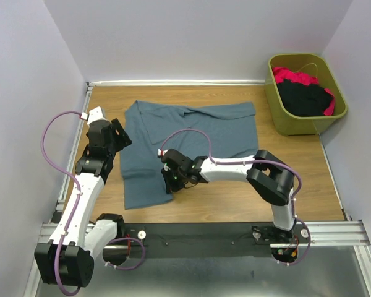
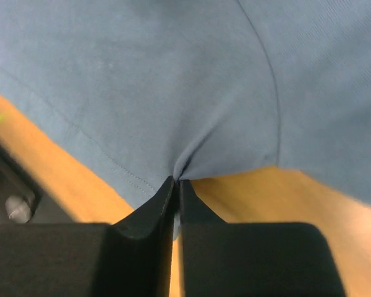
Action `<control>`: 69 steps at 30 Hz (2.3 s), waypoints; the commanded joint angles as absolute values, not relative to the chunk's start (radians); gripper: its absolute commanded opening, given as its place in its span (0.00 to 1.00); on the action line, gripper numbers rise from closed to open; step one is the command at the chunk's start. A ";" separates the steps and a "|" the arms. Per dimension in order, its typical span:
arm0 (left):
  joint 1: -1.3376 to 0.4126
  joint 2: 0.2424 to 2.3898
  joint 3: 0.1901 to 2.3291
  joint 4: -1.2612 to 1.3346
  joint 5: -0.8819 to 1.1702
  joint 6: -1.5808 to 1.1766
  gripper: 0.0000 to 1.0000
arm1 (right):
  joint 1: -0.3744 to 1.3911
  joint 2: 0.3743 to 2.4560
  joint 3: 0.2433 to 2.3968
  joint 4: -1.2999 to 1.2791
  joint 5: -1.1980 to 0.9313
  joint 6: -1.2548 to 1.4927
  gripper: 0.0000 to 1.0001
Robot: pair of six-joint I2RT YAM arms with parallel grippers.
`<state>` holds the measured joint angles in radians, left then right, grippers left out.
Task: Fold and stack the t-shirts
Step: Flatten the tshirt out
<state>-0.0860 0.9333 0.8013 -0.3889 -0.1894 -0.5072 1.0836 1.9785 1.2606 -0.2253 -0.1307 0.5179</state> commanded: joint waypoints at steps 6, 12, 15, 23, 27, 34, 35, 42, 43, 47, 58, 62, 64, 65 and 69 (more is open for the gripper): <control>-0.083 0.937 0.767 -0.368 -0.129 -0.477 0.75 | 1.140 1.896 1.282 -0.360 -0.239 0.552 0.44; -0.084 0.988 0.758 -0.345 -0.066 -0.471 0.75 | 1.097 1.763 1.289 -0.501 0.013 0.517 0.46; -0.084 1.023 0.758 -0.330 -0.023 -0.466 0.75 | 1.005 1.709 1.253 -0.572 0.127 0.502 0.46; -0.143 1.063 0.756 -0.296 0.021 -0.439 0.75 | 0.620 1.539 1.092 -0.611 0.313 0.629 0.51; -0.158 1.045 0.721 -0.236 0.047 -0.382 0.75 | 0.490 1.532 1.078 -0.609 0.345 0.663 0.51; -0.160 0.968 0.637 -0.137 0.017 -0.348 0.75 | 0.410 1.615 1.088 -0.588 0.384 0.704 0.53; -0.160 0.960 0.618 -0.127 0.012 -0.348 0.75 | 0.410 1.629 1.089 -0.586 0.377 0.710 0.53; -0.161 0.948 0.623 -0.120 -0.040 -0.327 0.75 | 0.410 1.689 1.077 -0.577 0.385 0.756 0.53; -0.161 0.946 0.624 -0.120 -0.038 -0.327 0.75 | 0.410 1.693 1.075 -0.575 0.388 0.758 0.53; -0.163 0.943 0.624 -0.117 -0.044 -0.322 0.75 | 0.410 1.707 1.068 -0.569 0.403 0.770 0.51; -0.163 0.937 0.629 -0.112 -0.051 -0.318 0.75 | 0.410 1.579 0.941 -0.583 0.379 0.788 0.01; -0.164 0.933 0.629 -0.112 -0.052 -0.319 0.75 | 0.410 1.510 0.913 -0.623 0.385 0.811 0.01; -0.163 0.933 0.629 -0.112 -0.055 -0.319 0.75 | 0.410 1.464 0.907 -0.663 0.402 0.822 0.01; -0.163 0.931 0.629 -0.112 -0.057 -0.319 0.75 | 0.410 1.448 0.897 -0.676 0.406 0.831 0.01; -0.163 0.933 0.627 -0.115 -0.067 -0.319 0.75 | 0.410 1.370 0.858 -0.750 0.384 0.862 0.01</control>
<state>-0.1593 0.9516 0.6220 -0.1356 -0.0341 -0.3325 0.4103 1.4384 0.9039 -0.6449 0.3588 0.8043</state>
